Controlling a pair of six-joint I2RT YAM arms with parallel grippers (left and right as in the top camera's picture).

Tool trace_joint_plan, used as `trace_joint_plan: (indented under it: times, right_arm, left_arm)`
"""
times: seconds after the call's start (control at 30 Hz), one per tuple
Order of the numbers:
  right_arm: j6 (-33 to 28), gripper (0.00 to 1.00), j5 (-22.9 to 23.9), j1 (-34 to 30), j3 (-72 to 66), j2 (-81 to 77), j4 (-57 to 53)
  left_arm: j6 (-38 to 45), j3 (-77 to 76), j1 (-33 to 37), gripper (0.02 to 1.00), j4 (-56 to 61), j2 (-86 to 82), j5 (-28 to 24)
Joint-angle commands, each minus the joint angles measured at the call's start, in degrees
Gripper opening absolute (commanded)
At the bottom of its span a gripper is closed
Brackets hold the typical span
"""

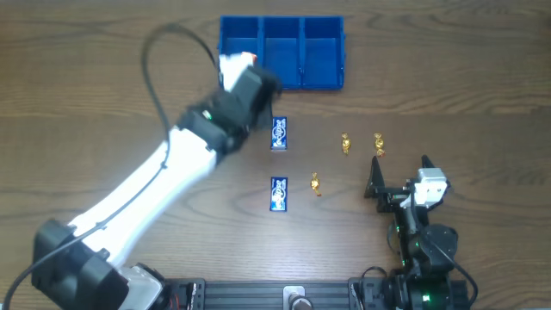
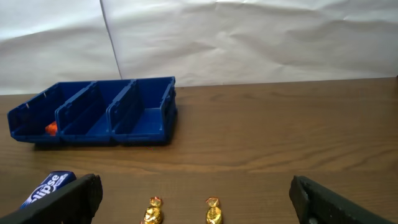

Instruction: Sort Candies Into Trays

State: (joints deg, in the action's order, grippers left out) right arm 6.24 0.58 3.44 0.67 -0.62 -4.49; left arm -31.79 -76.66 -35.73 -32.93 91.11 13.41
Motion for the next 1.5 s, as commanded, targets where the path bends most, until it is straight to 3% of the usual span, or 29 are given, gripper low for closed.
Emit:
trace_joint_plan:
  times: [0.03, 0.33, 0.63, 1.03, 1.17, 1.2, 1.3, 1.5]
  right_arm:
    - [-0.74, 0.998, -0.52, -0.24, -0.24, 0.39, -0.26]
    - [-0.74, 0.998, -0.52, -0.24, -0.24, 0.39, -0.26]
    - [-0.74, 0.998, -0.50, -0.24, -0.22, 0.39, -0.26]
    - [-0.74, 0.998, -0.50, -0.24, -0.22, 0.39, -0.26]
    - [-0.74, 0.998, -0.50, -0.24, -0.22, 0.39, -0.26]
    - [-0.74, 0.998, -0.50, -0.24, -0.22, 0.39, -0.26]
    - [-0.74, 0.998, -0.50, -0.24, -0.22, 0.39, -0.26]
    - [-0.74, 0.998, -0.50, -0.24, -0.22, 0.39, -0.26]
  left_arm:
    - [10.23, -16.28, 5.60, 0.316, -0.98, 6.08, 3.93]
    - [14.78, -33.33, 10.82, 0.325, -5.35, 24.04, -1.01]
    - [15.32, -36.70, 14.23, 0.332, -5.95, 32.02, -8.44]
    - [15.74, -36.70, 14.45, 0.347, -6.51, 34.23, -8.85]
    - [16.17, -36.70, 14.43, 0.487, -6.54, 34.23, -9.05]
    - [16.17, -36.70, 14.43, 0.590, -6.54, 34.23, -9.05]
    - [16.15, -36.70, 14.51, 0.766, -7.06, 33.27, -9.01]
    - [16.24, -34.84, 15.65, 0.807, -9.46, 22.51, -7.13]
